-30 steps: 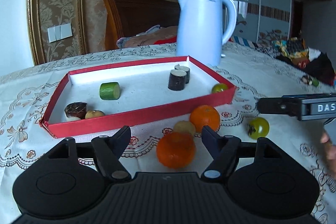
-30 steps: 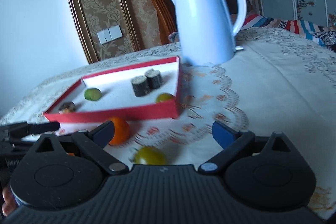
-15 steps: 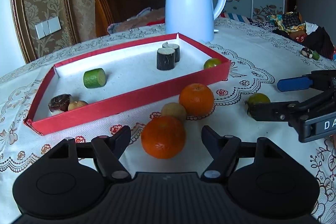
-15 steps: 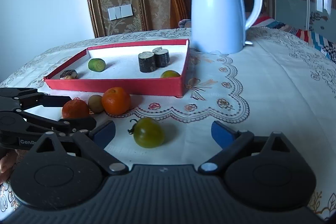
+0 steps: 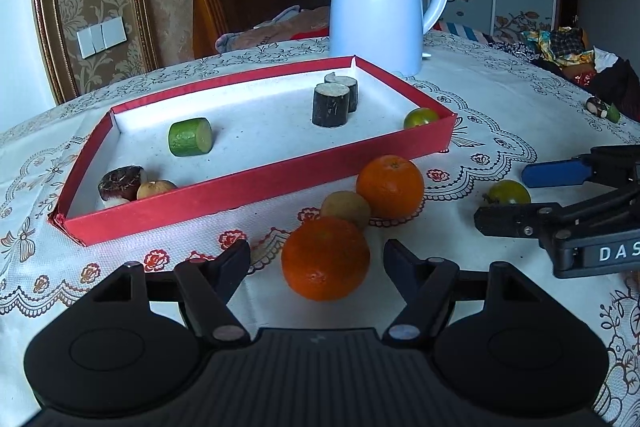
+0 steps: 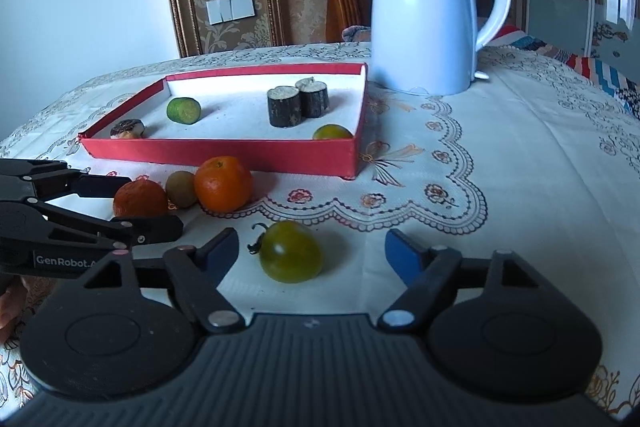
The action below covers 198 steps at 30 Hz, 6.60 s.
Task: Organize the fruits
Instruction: 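Close the left gripper on the orange while the right closes on the green tomato, then carry the orange and green tomato over the red tray with both grippers, then lower the orange and green tomato into the tray with both grippers, then open the left gripper releasing the orange while the right releases the green tomato, then lift both open grippers out of the tray toward the items on the cloth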
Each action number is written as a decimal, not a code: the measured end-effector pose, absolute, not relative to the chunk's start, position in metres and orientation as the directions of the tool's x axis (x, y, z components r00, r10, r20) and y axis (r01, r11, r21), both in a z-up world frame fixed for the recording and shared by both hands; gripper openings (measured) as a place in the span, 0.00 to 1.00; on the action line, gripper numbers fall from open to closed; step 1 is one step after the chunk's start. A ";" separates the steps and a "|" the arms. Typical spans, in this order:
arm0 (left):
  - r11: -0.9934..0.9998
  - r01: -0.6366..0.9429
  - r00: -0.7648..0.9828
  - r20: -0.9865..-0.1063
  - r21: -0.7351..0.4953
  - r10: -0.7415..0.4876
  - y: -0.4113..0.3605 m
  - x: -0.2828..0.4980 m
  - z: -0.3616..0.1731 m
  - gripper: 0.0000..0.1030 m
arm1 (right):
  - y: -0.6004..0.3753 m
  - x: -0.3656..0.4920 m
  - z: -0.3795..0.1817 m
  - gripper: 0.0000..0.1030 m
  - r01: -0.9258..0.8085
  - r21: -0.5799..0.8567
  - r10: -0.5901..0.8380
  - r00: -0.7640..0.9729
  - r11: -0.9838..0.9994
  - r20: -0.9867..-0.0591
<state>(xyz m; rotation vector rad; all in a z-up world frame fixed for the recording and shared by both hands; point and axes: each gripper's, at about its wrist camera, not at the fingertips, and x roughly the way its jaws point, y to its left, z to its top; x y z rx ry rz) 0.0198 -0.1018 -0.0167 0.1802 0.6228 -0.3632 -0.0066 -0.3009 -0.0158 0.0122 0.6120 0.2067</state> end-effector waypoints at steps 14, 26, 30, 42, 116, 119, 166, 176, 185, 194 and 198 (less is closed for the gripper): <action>0.923 0.380 0.761 -0.588 0.063 -0.273 -0.102 0.018 -0.016 0.55 | -0.288 -0.004 -0.019 0.34 -0.220 0.018 0.187 0.782 0.975 -0.594; 0.920 0.386 0.785 -0.547 0.068 -0.290 -0.100 0.012 -0.011 0.41 | -0.289 -0.009 -0.015 0.31 -0.200 -0.001 0.164 0.807 0.980 -0.567; 0.934 0.350 0.828 -0.491 0.073 -0.272 -0.095 0.007 -0.005 0.41 | -0.290 -0.012 -0.011 0.31 -0.182 -0.006 0.150 0.829 0.983 -0.539; 0.979 0.203 0.891 -0.418 0.014 -0.178 -0.076 0.014 0.008 0.41 | -0.286 -0.002 0.016 0.31 -0.161 -0.006 0.140 0.872 0.987 -0.469; 0.999 -0.034 0.834 -0.550 0.037 0.048 -0.076 0.148 -0.012 0.42 | -0.236 0.162 -0.019 0.31 -0.037 -0.104 -0.027 0.830 0.994 -0.557; 0.999 -0.037 0.834 -0.550 0.036 0.050 -0.076 0.149 -0.012 0.43 | -0.236 0.162 -0.019 0.31 -0.036 -0.100 -0.026 0.831 0.994 -0.555; 0.997 -0.073 0.832 -0.551 0.006 0.064 -0.065 0.147 -0.012 0.78 | -0.249 0.121 -0.006 1.00 -0.078 -0.004 0.067 0.883 0.997 -0.465; 0.997 -0.082 0.834 -0.546 0.006 0.072 -0.063 0.143 -0.012 0.78 | -0.260 0.114 -0.006 1.00 -0.066 0.056 0.085 0.877 0.996 -0.473; 0.996 -0.065 0.863 -0.498 0.056 0.084 -0.068 0.125 -0.005 0.78 | -0.261 0.100 -0.004 1.00 -0.078 0.055 0.094 0.889 0.995 -0.448; 0.998 -0.049 0.864 -0.500 0.042 0.063 -0.065 0.118 -0.002 0.78 | -0.266 0.086 0.001 1.00 -0.087 0.090 0.117 0.897 0.992 -0.427; 0.998 -0.053 0.866 -0.497 0.028 0.060 -0.062 0.114 -0.001 0.78 | -0.268 0.080 0.001 1.00 -0.087 0.102 0.122 0.899 0.991 -0.420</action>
